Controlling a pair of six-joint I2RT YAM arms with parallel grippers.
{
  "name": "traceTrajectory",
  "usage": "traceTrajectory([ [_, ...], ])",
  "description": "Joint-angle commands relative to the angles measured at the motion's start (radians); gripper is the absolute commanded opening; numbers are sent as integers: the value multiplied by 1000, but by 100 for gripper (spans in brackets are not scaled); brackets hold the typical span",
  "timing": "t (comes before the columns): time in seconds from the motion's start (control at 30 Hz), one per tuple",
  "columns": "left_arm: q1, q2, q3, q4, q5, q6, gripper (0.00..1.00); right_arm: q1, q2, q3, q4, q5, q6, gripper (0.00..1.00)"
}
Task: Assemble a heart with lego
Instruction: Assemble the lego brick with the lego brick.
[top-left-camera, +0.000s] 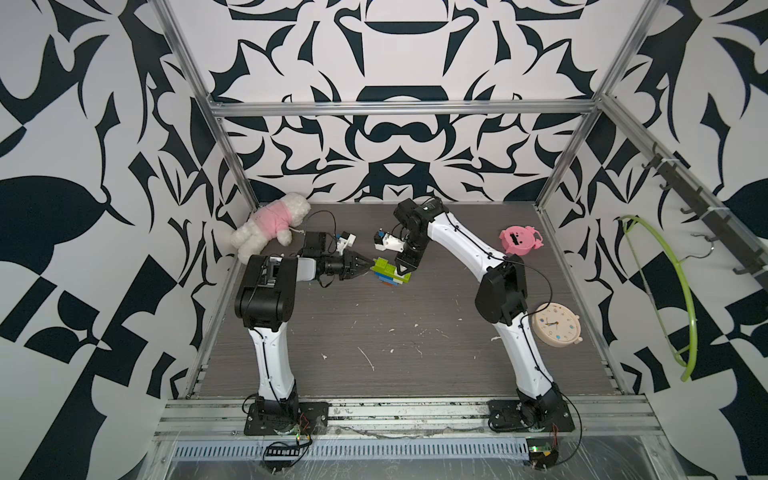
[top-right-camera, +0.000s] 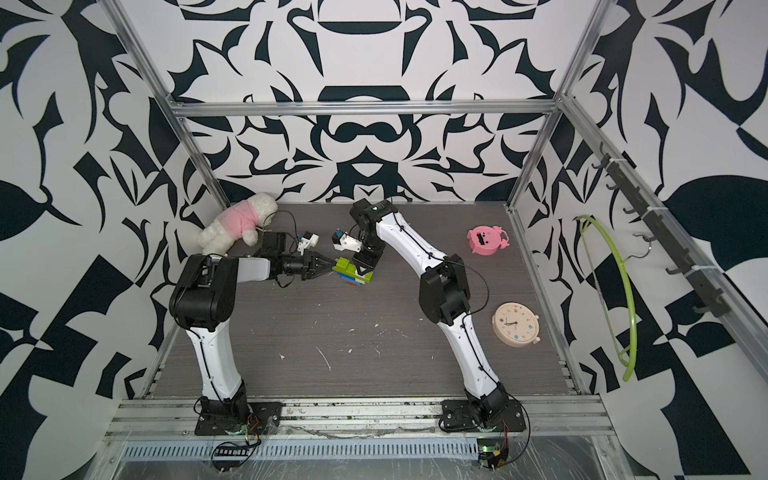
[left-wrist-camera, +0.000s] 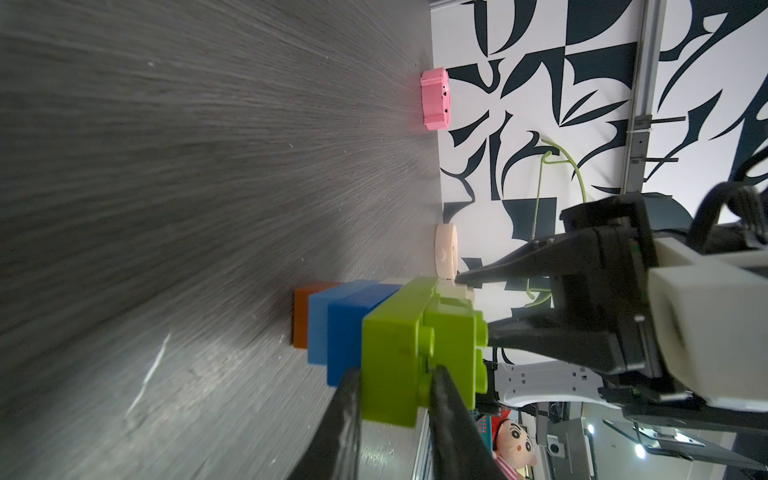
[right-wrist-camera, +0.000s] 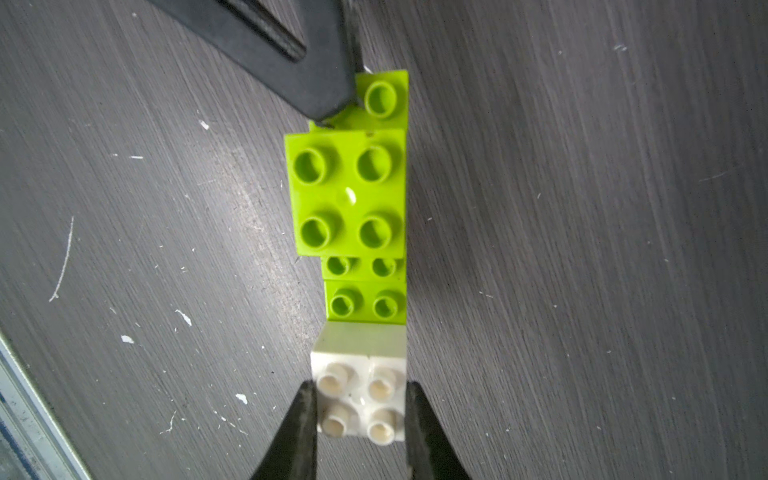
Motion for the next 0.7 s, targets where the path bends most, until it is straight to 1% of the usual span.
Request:
traceTrajectory([
  [0.0, 5, 46, -15, -74, -118, 35, 26, 12, 92, -6, -49, 78, 39, 19],
  [0.07, 5, 47, -17, -74, -119, 34, 29, 11, 93, 5, -61, 51, 40, 19],
  [0.2, 5, 42, -20, -77, -126, 34, 47, 10, 20, -55, 5, -41, 59, 20],
  [0.33, 9, 16, -29, -78, -140, 30, 60, 10, -29, -121, 51, -63, 94, 21],
  [0.4, 17, -7, -40, -60, -150, 11, 63, 10, -41, -154, 67, -63, 111, 21],
  [0.47, 32, -33, -53, -13, -152, -42, 65, 11, -56, -188, 90, -64, 131, 22],
  [0.53, 51, -72, -75, 42, -158, -98, 66, 10, -83, -232, 134, -81, 157, 27],
  [0.67, 75, -157, -115, 69, -197, -143, 68, 10, -131, -295, 195, -148, 203, 33],
])
